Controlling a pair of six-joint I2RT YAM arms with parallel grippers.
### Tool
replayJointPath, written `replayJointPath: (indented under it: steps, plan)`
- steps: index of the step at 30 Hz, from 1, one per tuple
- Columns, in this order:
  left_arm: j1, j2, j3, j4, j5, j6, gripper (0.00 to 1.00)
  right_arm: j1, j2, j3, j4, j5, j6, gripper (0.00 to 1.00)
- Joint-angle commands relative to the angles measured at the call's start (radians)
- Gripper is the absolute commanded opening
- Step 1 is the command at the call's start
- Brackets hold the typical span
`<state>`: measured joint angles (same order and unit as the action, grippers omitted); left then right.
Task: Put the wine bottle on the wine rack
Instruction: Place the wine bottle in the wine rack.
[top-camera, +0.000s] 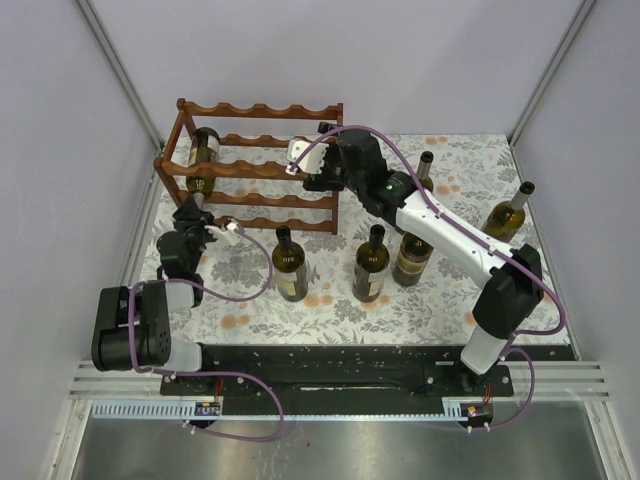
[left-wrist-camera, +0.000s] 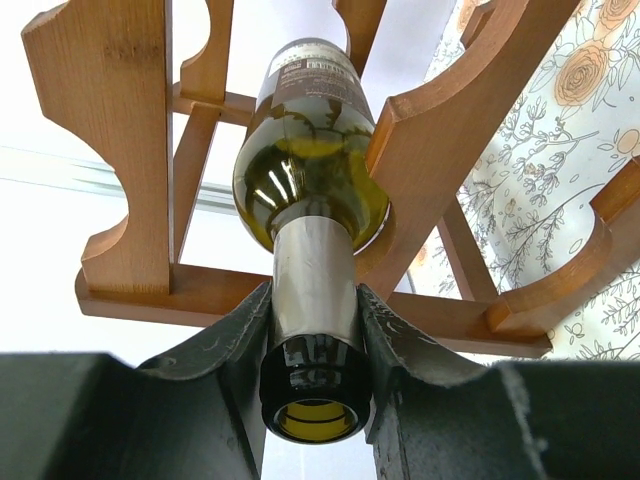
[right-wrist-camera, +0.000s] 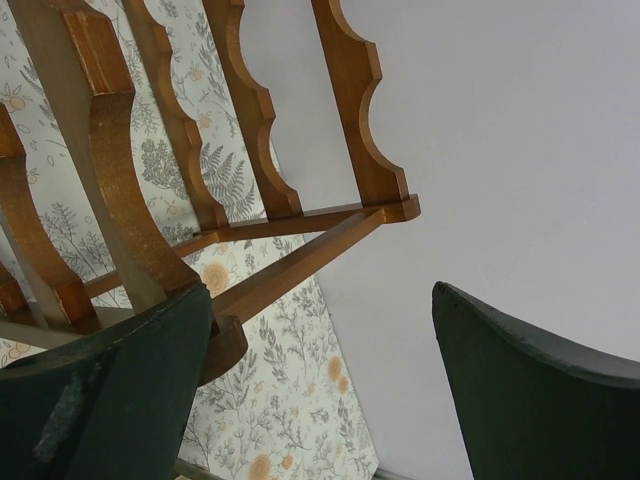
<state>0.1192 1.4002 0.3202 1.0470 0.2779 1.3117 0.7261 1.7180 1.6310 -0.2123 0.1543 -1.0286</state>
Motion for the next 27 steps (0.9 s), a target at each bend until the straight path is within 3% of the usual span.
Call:
replayJointPath:
  steps: [1,12,21,27]
  plan:
    - [-0.015,0.074,-0.064,-0.079,0.201,-0.002,0.0,-0.017,-0.029,-0.023,0.004,0.014,-0.01,0.99]
    - [0.053,0.255,-0.113,0.14,0.296,0.086,0.0,-0.019,-0.034,-0.046,0.002,0.021,-0.016,0.99]
    - [0.097,0.342,-0.145,0.34,0.44,-0.006,0.0,-0.017,-0.005,-0.022,-0.019,0.033,-0.013,0.99]
    - [0.114,0.249,-0.103,0.198,0.515,-0.069,0.0,-0.017,0.012,0.004,-0.039,0.044,-0.016,1.0]
